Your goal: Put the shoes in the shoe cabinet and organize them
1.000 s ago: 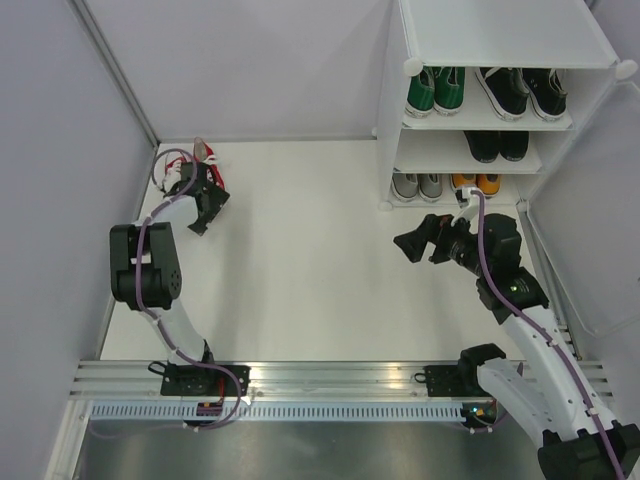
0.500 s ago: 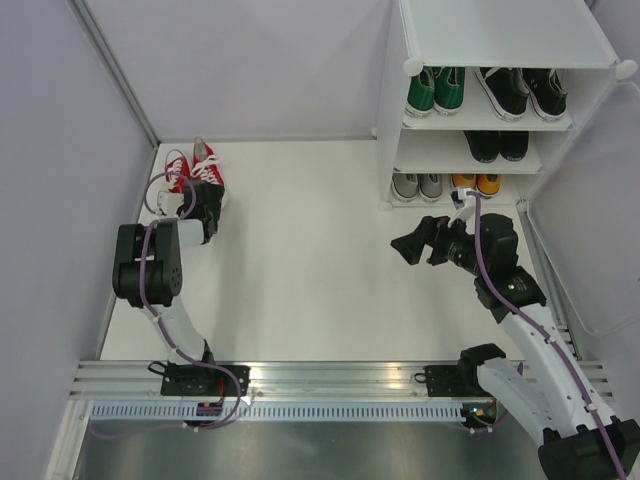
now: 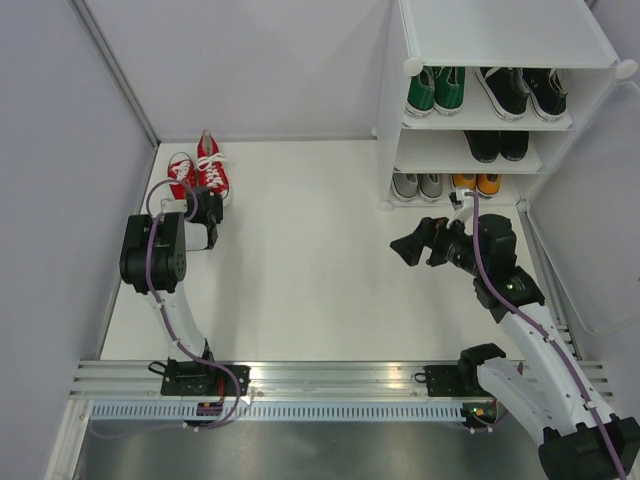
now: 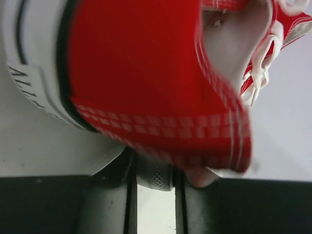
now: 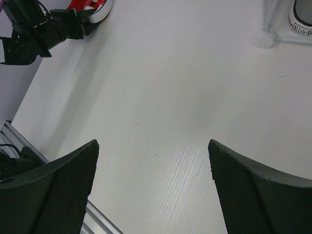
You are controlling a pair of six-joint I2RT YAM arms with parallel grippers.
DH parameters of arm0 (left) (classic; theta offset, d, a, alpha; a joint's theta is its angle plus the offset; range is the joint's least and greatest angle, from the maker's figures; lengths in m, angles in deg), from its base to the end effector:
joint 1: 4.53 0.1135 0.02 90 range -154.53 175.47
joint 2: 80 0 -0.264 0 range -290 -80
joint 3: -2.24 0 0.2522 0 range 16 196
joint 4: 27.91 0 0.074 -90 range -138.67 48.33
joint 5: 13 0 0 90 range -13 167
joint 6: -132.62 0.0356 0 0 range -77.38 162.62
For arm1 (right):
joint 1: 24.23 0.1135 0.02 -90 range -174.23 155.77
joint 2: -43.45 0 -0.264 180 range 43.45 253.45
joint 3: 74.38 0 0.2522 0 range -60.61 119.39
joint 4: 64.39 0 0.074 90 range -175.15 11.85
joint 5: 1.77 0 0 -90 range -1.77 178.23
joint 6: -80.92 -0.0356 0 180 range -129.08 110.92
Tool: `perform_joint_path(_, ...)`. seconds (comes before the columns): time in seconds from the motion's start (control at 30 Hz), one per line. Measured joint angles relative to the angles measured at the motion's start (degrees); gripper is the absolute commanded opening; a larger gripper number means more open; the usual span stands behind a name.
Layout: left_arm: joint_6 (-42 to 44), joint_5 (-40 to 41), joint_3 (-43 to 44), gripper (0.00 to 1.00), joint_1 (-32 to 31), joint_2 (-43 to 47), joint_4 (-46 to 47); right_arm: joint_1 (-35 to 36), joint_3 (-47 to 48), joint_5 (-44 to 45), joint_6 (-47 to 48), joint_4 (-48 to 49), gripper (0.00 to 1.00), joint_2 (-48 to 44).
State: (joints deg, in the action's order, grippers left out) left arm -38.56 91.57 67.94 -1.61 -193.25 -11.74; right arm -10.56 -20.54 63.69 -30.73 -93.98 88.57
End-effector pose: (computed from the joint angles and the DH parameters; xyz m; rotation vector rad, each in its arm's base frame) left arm 0.3861 0.0287 0.1135 -1.5488 1.4876 -0.5465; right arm 0.1737 0.0575 0.3009 -0.1572 1.9831 0.8189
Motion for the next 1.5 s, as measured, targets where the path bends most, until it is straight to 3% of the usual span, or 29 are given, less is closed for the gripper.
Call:
perform_joint_path(0.07,0.1,-0.8,-1.0,0.03,0.3,-0.1,2.3,0.0,-0.2,0.0,0.0,0.0,0.96,0.0)
perform_joint_path(0.4,4.0,-10.7,-9.9,0.02,-1.7,5.5,7.1,0.1,-0.2,0.0,0.0,0.0,0.95,-1.5)
perform_joint_path(0.73,17.6,-34.8,-13.4,0.02,-24.9,14.2,-5.1,0.1,-0.2,0.1,1.2,-2.1,0.96,-3.1)
perform_joint_path(0.87,24.4,-42.9,-12.9,0.04,-29.0,16.2,-13.2,0.1,-0.2,0.2,1.9,-4.0,0.96,-3.0)
perform_joint_path(1.13,43.4,-46.6,-4.6,0.39,-31.8,19.1,-40.4,0.1,-0.2,0.3,4.3,-7.6,0.94,1.2)
perform_joint_path(1.2,45.2,-45.1,-4.2,0.43,-31.8,20.4,-44.1,0.4,-0.2,0.5,4.6,-7.7,0.93,2.7)
perform_joint_path(1.23,45.8,-44.5,-4.0,0.56,-31.5,21.0,-46.0,0.7,-0.2,0.7,5.0,-7.6,0.92,4.0)
perform_joint_path(1.33,46.7,-40.5,-3.4,0.8,-30.3,22.5,-51.6,2.0,0.6,1.4,5.7,-7.2,0.91,8.5)
perform_joint_path(1.5,46.7,-33.5,-1.6,0.93,-28.4,26.2,-57.3,6.6,3.9,3.3,8.4,-5.0,0.87,18.3)
